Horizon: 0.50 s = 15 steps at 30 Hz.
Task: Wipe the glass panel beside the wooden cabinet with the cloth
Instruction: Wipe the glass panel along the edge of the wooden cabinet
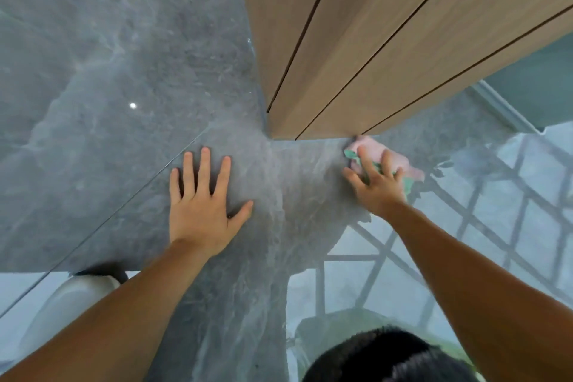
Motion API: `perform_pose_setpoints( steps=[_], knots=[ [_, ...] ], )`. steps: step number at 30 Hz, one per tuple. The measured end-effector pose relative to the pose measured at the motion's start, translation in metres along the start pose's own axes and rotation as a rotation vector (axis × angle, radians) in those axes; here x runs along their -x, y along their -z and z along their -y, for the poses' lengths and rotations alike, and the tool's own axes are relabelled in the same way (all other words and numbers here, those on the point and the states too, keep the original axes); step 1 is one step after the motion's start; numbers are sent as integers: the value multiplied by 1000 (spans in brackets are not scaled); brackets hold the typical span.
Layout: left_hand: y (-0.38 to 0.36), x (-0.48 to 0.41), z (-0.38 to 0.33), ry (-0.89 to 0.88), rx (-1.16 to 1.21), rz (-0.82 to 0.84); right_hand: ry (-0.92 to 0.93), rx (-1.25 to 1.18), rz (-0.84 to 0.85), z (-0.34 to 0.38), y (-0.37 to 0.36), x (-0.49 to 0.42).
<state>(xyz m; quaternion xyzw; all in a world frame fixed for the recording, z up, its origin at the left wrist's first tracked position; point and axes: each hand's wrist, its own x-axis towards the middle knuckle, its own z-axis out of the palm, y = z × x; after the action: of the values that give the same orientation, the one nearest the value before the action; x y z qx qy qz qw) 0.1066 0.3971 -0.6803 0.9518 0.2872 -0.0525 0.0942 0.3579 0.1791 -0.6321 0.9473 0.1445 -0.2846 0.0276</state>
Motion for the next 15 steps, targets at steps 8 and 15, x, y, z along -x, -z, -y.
perform_pose_setpoints(
  steps=[8, 15],
  knots=[
    [7, -1, 40, 73, 15, -34, 490, 101, 214, 123, -39, 68],
    [2, -2, 41, 76, 38, -98, 190, -64, 110, 250, -57, 62]
  ],
)
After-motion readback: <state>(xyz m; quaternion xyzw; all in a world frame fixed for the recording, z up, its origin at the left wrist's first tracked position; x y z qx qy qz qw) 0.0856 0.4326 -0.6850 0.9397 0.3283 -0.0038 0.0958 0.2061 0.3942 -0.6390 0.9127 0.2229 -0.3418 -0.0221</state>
